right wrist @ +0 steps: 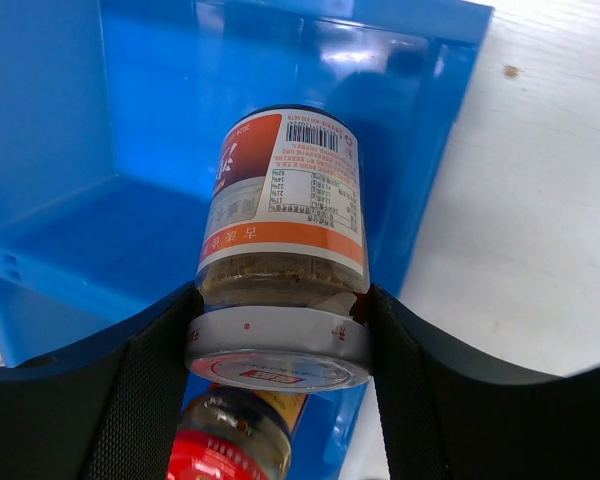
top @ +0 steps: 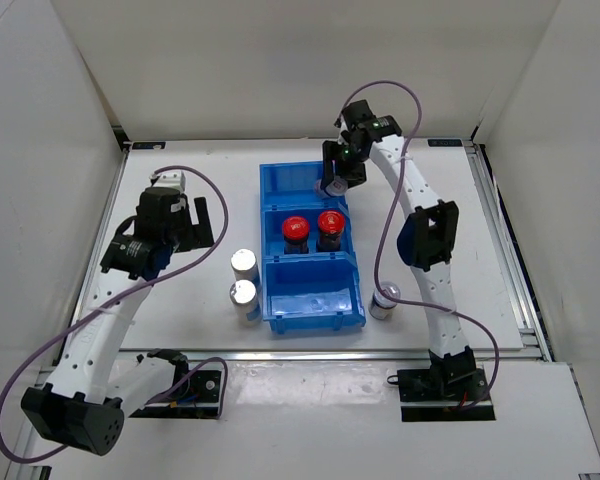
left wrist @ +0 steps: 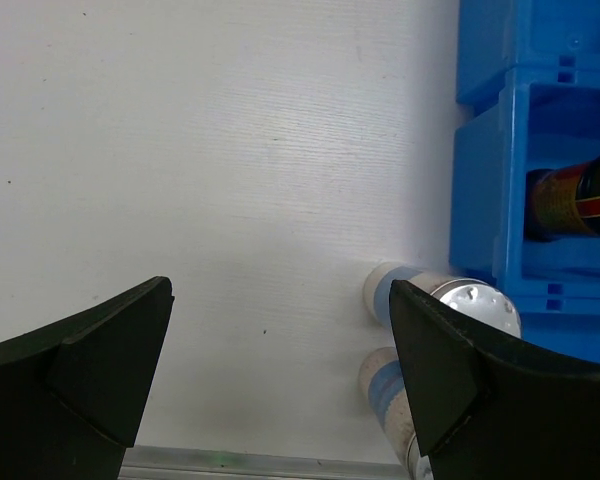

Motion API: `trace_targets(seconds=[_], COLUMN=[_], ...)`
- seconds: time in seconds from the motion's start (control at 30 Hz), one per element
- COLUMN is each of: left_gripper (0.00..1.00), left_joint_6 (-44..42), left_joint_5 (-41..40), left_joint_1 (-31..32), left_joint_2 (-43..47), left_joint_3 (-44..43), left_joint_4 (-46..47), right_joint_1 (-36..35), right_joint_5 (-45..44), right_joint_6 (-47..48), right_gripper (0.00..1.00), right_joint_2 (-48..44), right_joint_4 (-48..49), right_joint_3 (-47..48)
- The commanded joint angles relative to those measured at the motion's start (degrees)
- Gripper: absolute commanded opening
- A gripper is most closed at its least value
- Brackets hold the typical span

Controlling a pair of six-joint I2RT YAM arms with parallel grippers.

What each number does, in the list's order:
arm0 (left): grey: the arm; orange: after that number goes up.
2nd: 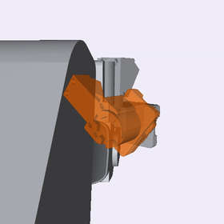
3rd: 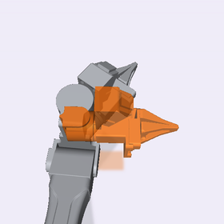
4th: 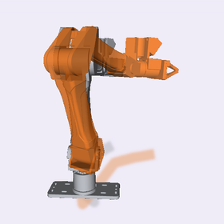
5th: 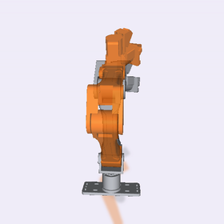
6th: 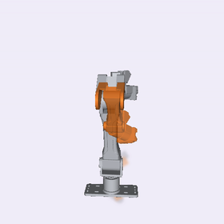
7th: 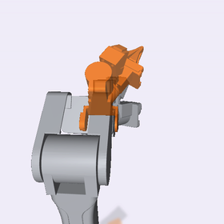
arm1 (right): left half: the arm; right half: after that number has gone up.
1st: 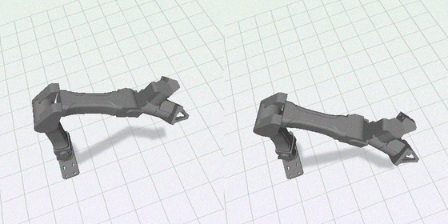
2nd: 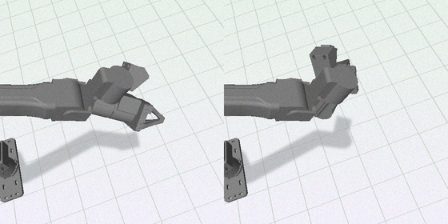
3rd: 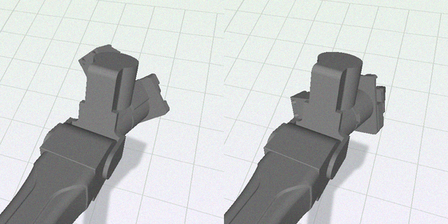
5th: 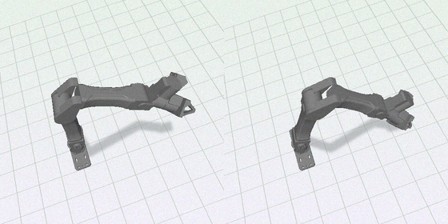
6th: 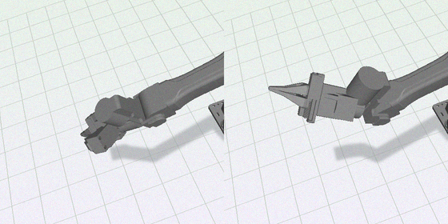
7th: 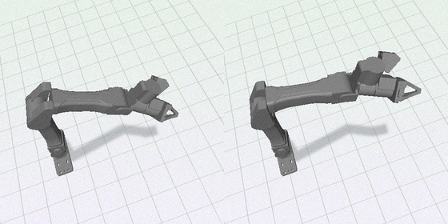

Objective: Organize the condiment bottles

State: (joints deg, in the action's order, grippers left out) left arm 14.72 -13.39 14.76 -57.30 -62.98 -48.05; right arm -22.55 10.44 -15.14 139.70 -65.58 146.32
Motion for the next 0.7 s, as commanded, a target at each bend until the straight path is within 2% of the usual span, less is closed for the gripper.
trace_targets(seconds=[0.0, 0.17, 0.3, 0.33, 0.4, 0.43, 0.5, 0.6, 0.63, 0.67], left_gripper=[1.0, 1.0, 1.0, 1.0, 1.0, 1.0, 1.0, 1.0, 1.0, 1.0], left_joint_6=[-0.83, -1.36, -1.89, -1.89, -1.89, -1.89, -1.36, -1.36, -1.36, -1.36], left_joint_5=[-1.12, -0.06, 0.47, 0.47, 0.99, 0.99, 0.99, 0.99, 0.99, 0.99], left_joint_1=[-0.35, -0.35, -0.35, -0.35, -0.35, -0.35, -0.35, -0.35, -0.35, -0.35], left_joint_2=[-0.09, -1.24, -1.85, -1.85, -1.85, -2.37, -2.38, -2.38, -2.38, -2.38], left_joint_3=[-1.35, -1.36, -1.36, -1.36, -1.36, -1.36, -1.36, -1.36, -1.36, -1.36], left_joint_4=[-0.73, -0.73, -0.73, -0.73, -0.73, -0.73, -0.73, -0.73, -0.73, -0.73], right_joint_1=[0.22, -0.31, -0.31, -0.31, -0.31, -0.31, -0.31, -0.31, -0.31, -0.31], right_joint_5=[4.07, 2.66, 1.52, 0.99, 0.21, 0.2, -1.03, -1.56, -2.17, -2.17], right_joint_6=[0.46, -1.38, -1.91, -2.52, -3.14, -3.15, -3.15, -3.15, -3.15, -3.15], right_gripper=[0.0, 0.04, 0.15, 0.22, 0.3, 0.4, 0.42, 0.57, 0.63, 0.73], right_joint_2=[-0.22, 1.63, 2.24, 2.24, 2.77, 2.77, 2.77, 2.77, 2.77, 2.77], right_joint_4=[4.15, 3.62, 4.14, 4.15, 4.15, 4.15, 4.15, 4.76, 4.76, 5.46], right_joint_3=[2.83, 2.3, 2.3, 2.3, 2.3, 2.3, 2.3, 2.3, 2.91, 2.92])
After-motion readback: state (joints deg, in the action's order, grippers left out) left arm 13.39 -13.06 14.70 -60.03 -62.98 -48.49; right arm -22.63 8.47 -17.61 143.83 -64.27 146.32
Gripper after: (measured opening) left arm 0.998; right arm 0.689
